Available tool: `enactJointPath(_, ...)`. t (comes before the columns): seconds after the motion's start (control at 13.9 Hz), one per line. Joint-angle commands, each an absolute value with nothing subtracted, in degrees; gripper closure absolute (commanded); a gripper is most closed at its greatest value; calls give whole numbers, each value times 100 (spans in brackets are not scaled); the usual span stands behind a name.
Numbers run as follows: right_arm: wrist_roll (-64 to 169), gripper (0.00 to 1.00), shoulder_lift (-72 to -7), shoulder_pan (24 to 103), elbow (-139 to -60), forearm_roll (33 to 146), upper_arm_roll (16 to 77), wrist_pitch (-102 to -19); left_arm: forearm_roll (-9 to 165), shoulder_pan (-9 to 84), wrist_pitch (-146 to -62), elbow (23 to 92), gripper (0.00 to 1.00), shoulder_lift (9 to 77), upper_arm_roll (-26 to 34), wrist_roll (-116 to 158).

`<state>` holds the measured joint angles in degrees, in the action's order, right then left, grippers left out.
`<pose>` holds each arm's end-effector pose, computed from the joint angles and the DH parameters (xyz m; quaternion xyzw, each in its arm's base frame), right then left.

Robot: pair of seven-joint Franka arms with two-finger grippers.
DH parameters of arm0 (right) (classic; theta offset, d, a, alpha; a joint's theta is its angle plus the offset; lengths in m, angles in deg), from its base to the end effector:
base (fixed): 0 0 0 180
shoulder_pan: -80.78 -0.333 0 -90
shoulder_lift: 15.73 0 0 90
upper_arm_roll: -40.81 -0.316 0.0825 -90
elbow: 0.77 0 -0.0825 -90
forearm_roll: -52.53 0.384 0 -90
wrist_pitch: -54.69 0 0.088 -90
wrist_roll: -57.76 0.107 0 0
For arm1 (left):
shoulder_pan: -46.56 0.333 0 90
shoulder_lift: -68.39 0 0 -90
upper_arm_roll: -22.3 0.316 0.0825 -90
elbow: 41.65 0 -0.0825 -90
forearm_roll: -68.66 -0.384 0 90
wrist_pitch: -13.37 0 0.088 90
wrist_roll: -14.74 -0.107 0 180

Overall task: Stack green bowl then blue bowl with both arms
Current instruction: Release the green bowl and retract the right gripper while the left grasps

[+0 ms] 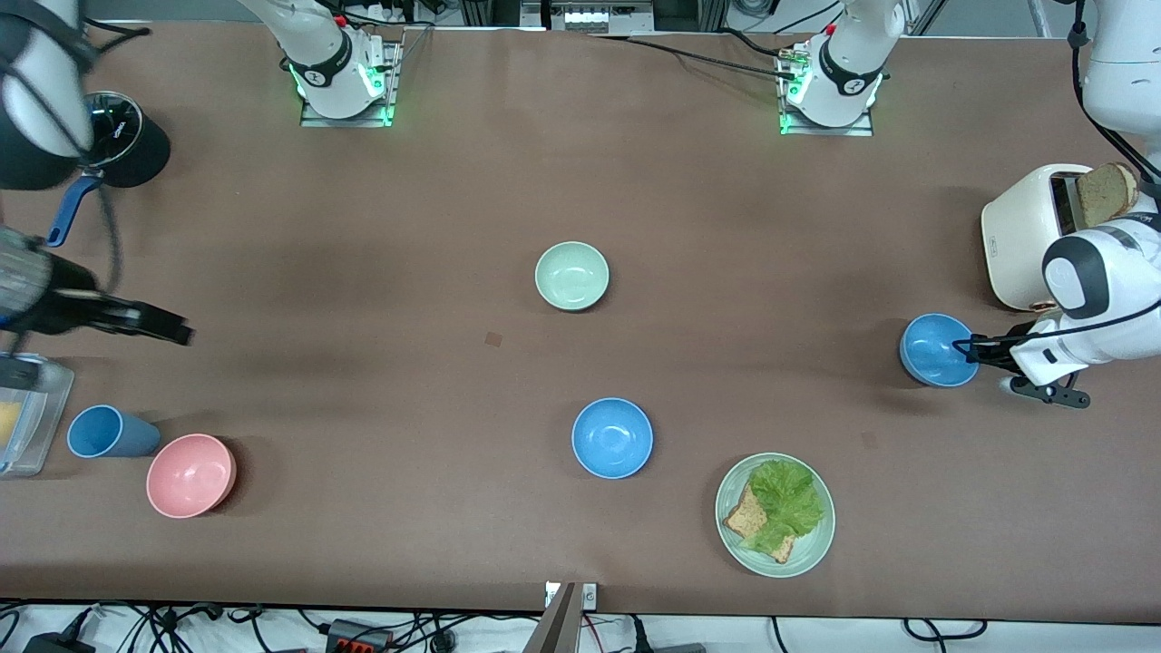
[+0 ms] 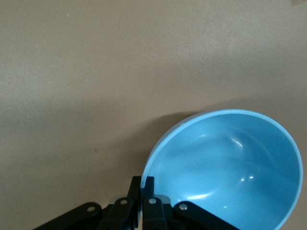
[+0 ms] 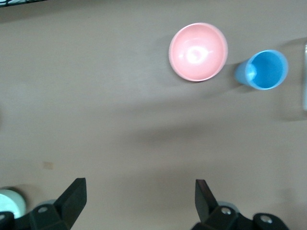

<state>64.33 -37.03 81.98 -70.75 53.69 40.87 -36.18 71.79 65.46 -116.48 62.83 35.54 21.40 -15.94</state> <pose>0.6645 -0.0123 0.5637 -0.9976 0.0684 0.0040 0.0098 0.6042 0.1954 0.2098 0.9935 -0.0905 -0.0495 0.0489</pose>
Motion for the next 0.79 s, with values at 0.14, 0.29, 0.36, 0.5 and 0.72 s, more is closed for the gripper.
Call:
enactJointPath(0.14,5618,0,-3218,8499,-7555,5385,4205,-3584,7375,6537,-11250,6136,99,3543,2028,-1647)
enactJointPath(0.29,5626,0,-3016,8500,-7748,5359,4186,-3584,7454,6546,-10794,5952,99,3578,1861,-1603)
enactJointPath(0.36,5618,0,-2876,8474,-7889,5341,4195,-3593,7455,6537,-10478,5873,99,3648,1843,-1550)
enactJointPath(0.5,5618,0,-2673,8421,-8187,5323,4195,-3663,7481,6546,-9968,5776,99,3893,1476,-1140)
enactJointPath(0.72,5618,0,-2374,8368,-8619,5166,4195,-3804,7481,6546,-9282,5766,100,4376,861,115)
